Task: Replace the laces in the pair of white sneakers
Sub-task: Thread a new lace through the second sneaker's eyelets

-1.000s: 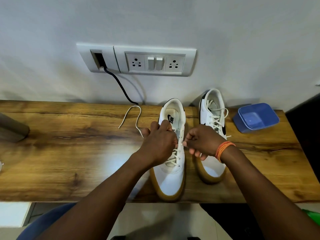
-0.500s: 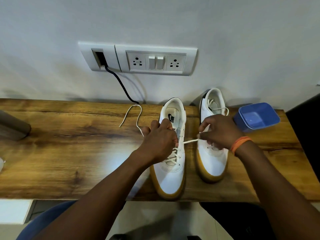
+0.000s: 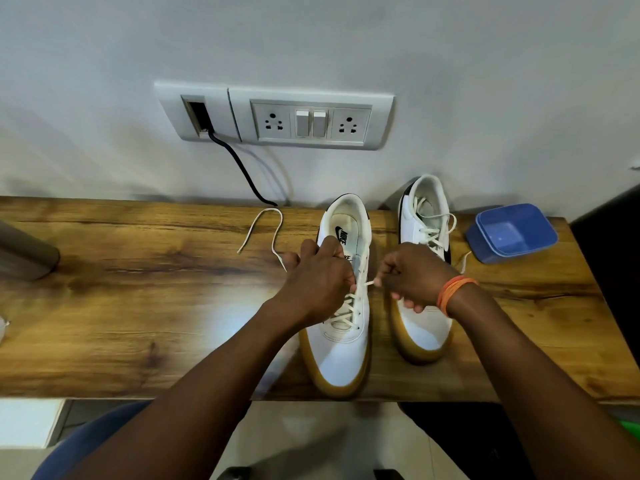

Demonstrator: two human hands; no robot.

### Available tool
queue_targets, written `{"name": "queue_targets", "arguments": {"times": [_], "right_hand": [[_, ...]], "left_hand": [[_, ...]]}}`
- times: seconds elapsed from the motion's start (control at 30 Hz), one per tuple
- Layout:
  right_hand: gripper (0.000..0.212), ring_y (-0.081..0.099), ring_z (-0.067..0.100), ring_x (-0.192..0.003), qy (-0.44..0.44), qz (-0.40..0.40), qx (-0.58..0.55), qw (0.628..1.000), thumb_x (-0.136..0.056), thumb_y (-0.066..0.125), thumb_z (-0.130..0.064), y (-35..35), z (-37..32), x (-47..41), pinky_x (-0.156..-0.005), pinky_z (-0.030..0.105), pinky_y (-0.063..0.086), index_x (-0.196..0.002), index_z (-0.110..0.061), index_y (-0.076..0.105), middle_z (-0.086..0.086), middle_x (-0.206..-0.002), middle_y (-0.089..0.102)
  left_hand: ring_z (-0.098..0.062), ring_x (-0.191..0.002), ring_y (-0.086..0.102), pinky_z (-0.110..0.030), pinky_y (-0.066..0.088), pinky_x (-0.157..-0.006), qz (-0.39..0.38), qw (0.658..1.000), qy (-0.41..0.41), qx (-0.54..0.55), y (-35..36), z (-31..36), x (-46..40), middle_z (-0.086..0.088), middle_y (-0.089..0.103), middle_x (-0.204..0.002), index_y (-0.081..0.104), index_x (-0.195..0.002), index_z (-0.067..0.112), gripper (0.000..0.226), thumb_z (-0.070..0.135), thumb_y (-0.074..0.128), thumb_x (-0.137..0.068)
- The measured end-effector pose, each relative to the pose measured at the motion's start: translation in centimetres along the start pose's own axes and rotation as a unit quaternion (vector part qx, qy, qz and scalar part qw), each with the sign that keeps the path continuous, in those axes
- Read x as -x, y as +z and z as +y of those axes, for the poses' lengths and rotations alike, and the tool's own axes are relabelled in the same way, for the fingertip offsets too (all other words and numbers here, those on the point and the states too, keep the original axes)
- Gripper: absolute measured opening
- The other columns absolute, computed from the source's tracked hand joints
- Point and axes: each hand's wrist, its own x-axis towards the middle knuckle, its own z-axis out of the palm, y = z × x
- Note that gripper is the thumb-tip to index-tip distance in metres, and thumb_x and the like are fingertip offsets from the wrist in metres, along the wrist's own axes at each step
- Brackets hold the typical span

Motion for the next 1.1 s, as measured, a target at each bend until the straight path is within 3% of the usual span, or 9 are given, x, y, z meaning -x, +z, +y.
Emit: {"name": "queue_targets", "arguments": {"times": [0.17,0.33,0.4,0.53,0.73,0.87,0.93,1.0,1.1], "right_hand": [[0.019,0.059,0.025,-0.054,0.061,0.098,0.059,0.992,-0.091,0.063,-0.014,-3.8,3.2,-0.4,-0.056,0.036,0.054,-0.073,-0.010,0.063,0.014,-0.076,0.068],[0.005,0.055,0.011,-0.064,-0.050,0.125,0.074,0.988,-0.083,0.072,-0.017,-2.7,1.5,0.3,-0.053,0.016,0.039,-0.085,-0.013,0.071,0.003,-0.084,0.068],[0.007,0.051,0.006,-0.055,-0.083,0.080,0.033,0.993,-0.084,0.072,-0.018,-1.4,-0.1,0.6,-0.043,0.010,0.037,-0.089,-0.014,0.072,-0.004,-0.071,0.062],[0.013,0.049,0.007,-0.047,-0.072,0.011,0.045,0.996,-0.090,0.067,-0.018,0.9,-0.9,0.3,-0.034,0.011,0.037,-0.092,-0.006,0.073,-0.007,-0.059,0.053],[0.014,0.057,0.013,-0.055,0.003,0.085,0.055,0.995,-0.087,0.072,-0.018,-2.6,1.7,-0.1,-0.038,0.013,0.040,-0.079,-0.007,0.073,-0.001,-0.064,0.061],[0.012,0.065,0.023,-0.064,0.029,0.100,0.038,0.994,-0.086,0.073,-0.019,-3.5,2.7,-0.2,-0.045,0.025,0.048,-0.082,-0.007,0.073,0.009,-0.077,0.069],[0.011,0.061,0.016,-0.061,0.008,0.105,0.044,0.993,-0.086,0.072,-0.017,-3.0,2.4,-0.3,-0.047,0.022,0.047,-0.085,-0.006,0.074,0.003,-0.072,0.066],[0.007,0.060,0.014,-0.056,-0.006,0.114,0.022,0.993,-0.086,0.072,-0.014,-2.7,2.0,-0.4,-0.042,0.019,0.046,-0.086,-0.008,0.074,0.000,-0.066,0.063],[0.010,0.064,0.020,-0.058,-0.015,0.142,-0.013,0.990,-0.085,0.074,-0.020,-2.3,1.7,-0.5,-0.043,0.024,0.048,-0.086,-0.011,0.071,0.006,-0.069,0.067]], "left_hand": [[-0.022,-0.115,0.028,-0.043,0.021,-0.088,-0.006,1.000,0.000,0.003,0.0,0.0,0.0,0.010,0.036,-0.121,0.069,-0.094,0.033,0.011,0.034,0.058,-0.095],[-0.021,-0.115,0.028,-0.041,0.019,-0.085,-0.003,1.000,-0.001,0.006,-0.1,0.0,-0.1,0.010,0.037,-0.122,0.068,-0.092,0.032,0.010,0.033,0.058,-0.094],[-0.021,-0.115,0.028,-0.041,0.020,-0.086,-0.003,1.000,-0.003,0.004,-0.1,0.0,0.0,0.010,0.037,-0.121,0.068,-0.091,0.033,0.010,0.033,0.059,-0.094],[-0.022,-0.116,0.029,-0.043,0.022,-0.089,-0.001,1.000,-0.006,-0.001,-0.1,0.1,0.1,0.009,0.037,-0.122,0.069,-0.093,0.033,0.010,0.034,0.059,-0.094],[-0.022,-0.117,0.029,-0.044,0.022,-0.089,-0.009,1.000,0.003,-0.003,-0.2,-0.1,0.1,0.010,0.039,-0.124,0.068,-0.093,0.033,0.012,0.038,0.058,-0.094],[-0.020,-0.117,0.036,-0.046,0.029,-0.095,-0.036,0.998,0.007,0.050,-1.4,-0.9,-0.3,0.013,0.047,-0.120,0.071,-0.095,0.033,0.014,0.033,0.057,-0.096],[-0.018,-0.107,0.052,-0.041,0.045,-0.089,-0.006,0.974,-0.009,0.227,-2.5,-1.5,-0.6,0.015,0.057,-0.106,0.072,-0.094,0.032,0.015,0.022,0.060,-0.095],[-0.013,-0.086,0.061,-0.020,0.050,-0.068,0.072,0.942,-0.058,0.323,-3.8,-2.1,-0.8,0.009,0.062,-0.098,0.071,-0.095,0.022,0.014,0.013,0.060,-0.095],[-0.017,-0.071,0.060,-0.028,0.048,-0.065,0.120,0.958,-0.160,0.206,-4.6,-4.0,-1.0,0.001,0.064,-0.077,0.065,-0.082,0.012,0.017,0.022,0.060,-0.094]]}}
